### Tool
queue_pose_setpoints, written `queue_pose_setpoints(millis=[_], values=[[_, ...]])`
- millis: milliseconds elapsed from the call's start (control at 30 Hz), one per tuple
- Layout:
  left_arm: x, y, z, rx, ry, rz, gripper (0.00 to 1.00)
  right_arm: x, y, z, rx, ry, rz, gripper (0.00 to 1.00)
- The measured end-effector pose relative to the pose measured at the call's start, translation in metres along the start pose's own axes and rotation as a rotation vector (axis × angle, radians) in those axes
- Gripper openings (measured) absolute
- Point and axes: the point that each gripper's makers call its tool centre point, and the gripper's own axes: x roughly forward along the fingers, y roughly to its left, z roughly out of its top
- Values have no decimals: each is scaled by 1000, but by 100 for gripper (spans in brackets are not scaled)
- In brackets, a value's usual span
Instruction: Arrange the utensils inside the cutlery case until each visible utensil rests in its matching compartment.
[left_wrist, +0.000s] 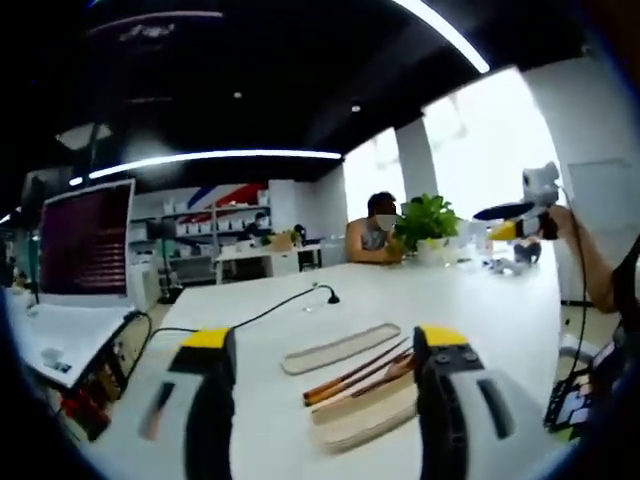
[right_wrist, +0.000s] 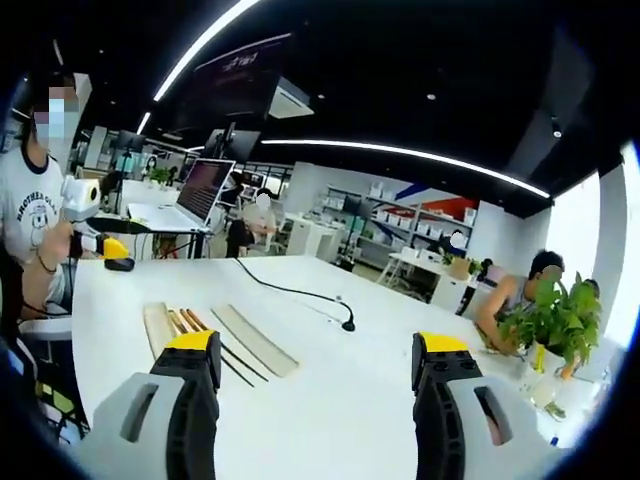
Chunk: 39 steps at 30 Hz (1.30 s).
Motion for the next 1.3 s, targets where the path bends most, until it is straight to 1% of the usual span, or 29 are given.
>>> queue_pose_setpoints(millis=[67, 167, 233, 333, 400, 533, 633, 733, 800, 867, 933, 1100, 1167, 1233, 1300], values=[[7, -2, 4, 14, 12, -23, 74, 3, 1, -1, -3, 6, 6, 81], [14, -4, 9, 39, 15, -39, 75, 8, 0, -2, -4, 13, 12, 81], [17, -4, 10, 47, 21, -44, 74, 12, 0, -4, -6, 21, 19, 79], [24, -6, 11, 53, 32, -69, 73, 18, 2, -7, -12, 38, 33, 79], [29, -10, 9, 78, 58, -100, 72, 22, 3, -8, -23, 49, 44, 78], [38, -17, 5, 154, 110, -151, 70, 29, 7, -10, -37, 64, 61, 77], [45, -20, 1, 184, 146, -179, 68, 36, 12, -14, -49, 79, 87, 75], [50, -22, -3, 195, 175, -205, 68, 43, 17, -18, -54, 89, 111, 73], [55, -25, -7, 199, 192, -232, 66, 49, 19, -21, -55, 98, 129, 72], [59, -26, -12, 199, 221, -257, 62, 55, 23, -24, -64, 110, 148, 71], [63, -27, -16, 212, 242, -277, 61, 60, 30, -28, -74, 126, 169, 71], [76, -22, -35, 295, 346, -303, 56, 76, 39, -34, -93, 155, 226, 66], [81, -21, -40, 311, 375, -317, 52, 83, 42, -36, -104, 172, 251, 65], [89, -18, -46, 305, 411, -319, 53, 90, 46, -38, -121, 192, 269, 65], [95, -18, -50, 324, 430, -336, 50, 96, 49, -40, -141, 206, 289, 65]])
